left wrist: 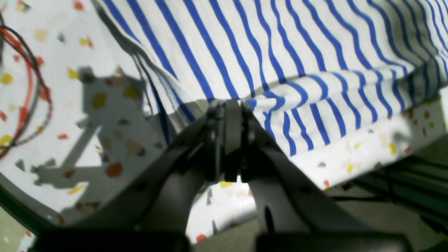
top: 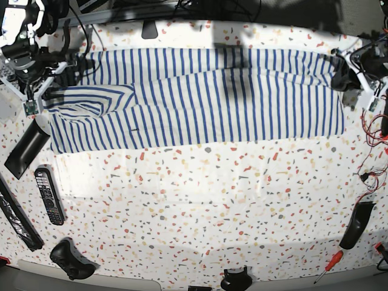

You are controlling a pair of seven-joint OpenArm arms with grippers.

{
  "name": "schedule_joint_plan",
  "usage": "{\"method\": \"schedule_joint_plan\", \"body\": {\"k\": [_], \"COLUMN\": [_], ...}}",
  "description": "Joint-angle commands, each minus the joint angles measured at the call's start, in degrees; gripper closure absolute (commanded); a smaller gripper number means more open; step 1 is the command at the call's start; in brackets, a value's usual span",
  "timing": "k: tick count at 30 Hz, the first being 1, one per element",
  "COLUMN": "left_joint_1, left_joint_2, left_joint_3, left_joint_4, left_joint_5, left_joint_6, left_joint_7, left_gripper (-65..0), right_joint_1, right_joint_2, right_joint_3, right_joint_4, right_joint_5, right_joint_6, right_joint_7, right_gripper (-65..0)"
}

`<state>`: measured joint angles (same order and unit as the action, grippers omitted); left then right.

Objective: Layout the t-shirt on the table in an organized manner, then fold the t-shirt properly
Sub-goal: 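Pull both ends of the folded shirt apart to straighten it, then open both grippers and regrasp the shirt at its two ends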

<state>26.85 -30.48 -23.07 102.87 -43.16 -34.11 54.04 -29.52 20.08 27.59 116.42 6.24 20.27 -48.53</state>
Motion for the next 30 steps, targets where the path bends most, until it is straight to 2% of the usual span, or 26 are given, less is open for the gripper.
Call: {"method": "schedule_joint_plan", "body": {"k": [1, 5, 8, 12, 14, 16, 18, 21, 23, 26, 28, 30], "left_joint_1": [0.0, 0.0, 0.0, 0.0, 0.0, 0.0, -0.1, -0.1, -0.2, -0.2, -0.3, -0.3], "left_joint_2": [-0.9, -1.0, -1.0, -1.0, -1.0, -1.0, -1.0, -1.0, -1.0, -1.0, -1.0, -1.0], "left_joint_3": [-0.6, -0.6, -0.6, -0.6, -0.6, -0.6, -0.6, -0.6, -0.6, -0.6, -0.6, -0.6], "left_joint_4": [1.0, 1.0, 1.0, 1.0, 1.0, 1.0, 1.0, 1.0, 1.0, 1.0, 1.1, 1.2], "left_joint_5": [-0.8, -0.8, -0.8, -0.2, 2.3, 5.7, 7.8, 8.9, 10.6, 12.5, 12.7, 12.7], "left_joint_6": [-0.2, -0.2, -0.2, -0.2, -0.2, -0.2, -0.2, 0.5, 2.1, 5.3, 5.9, 5.8], "left_joint_7": [-0.8, -0.4, 0.5, 1.4, 2.1, 2.1, 2.0, 1.8, 1.8, 3.0, 5.1, 5.5], "left_gripper": [0.0, 0.0, -1.4, -20.1, -28.5, -33.5, -34.5, -34.5, -34.5, -34.5, -34.5, -34.5], "right_joint_1": [0.1, 0.1, 0.1, 0.1, 0.1, 0.2, 0.2, 0.2, 0.2, 0.5, 1.0, 1.9], "right_joint_2": [0.5, 0.4, 0.4, 0.4, 0.4, 0.4, 0.4, 0.4, 0.4, 0.6, 0.5, 0.6], "right_joint_3": [0.6, 0.6, 0.6, 0.6, 0.6, 0.6, 0.6, 0.6, 0.6, 0.6, 0.6, 0.6], "right_joint_4": [1.1, 1.1, 1.1, 1.1, 1.1, 1.1, 1.1, 1.1, 1.1, 1.1, 1.1, 1.1], "right_joint_5": [-0.1, -0.3, -2.8, -5.7, -6.6, -7.6, -7.8, -8.4, -11.4, -18.5, -22.9, -26.4], "right_joint_6": [-0.6, -0.6, -0.6, -0.6, -0.7, -0.7, -0.7, -0.7, -0.8, -5.5, -8.8, -10.8], "right_joint_7": [0.7, -0.9, -1.7, -3.1, -3.7, -3.2, -2.5, -2.5, -2.5, -2.5, -2.5, -2.5], "right_gripper": [0.0, 0.0, 0.0, 0.0, -14.2, -26.0, -32.0, -32.1, -32.1, -32.1, -32.1, -32.1]}}
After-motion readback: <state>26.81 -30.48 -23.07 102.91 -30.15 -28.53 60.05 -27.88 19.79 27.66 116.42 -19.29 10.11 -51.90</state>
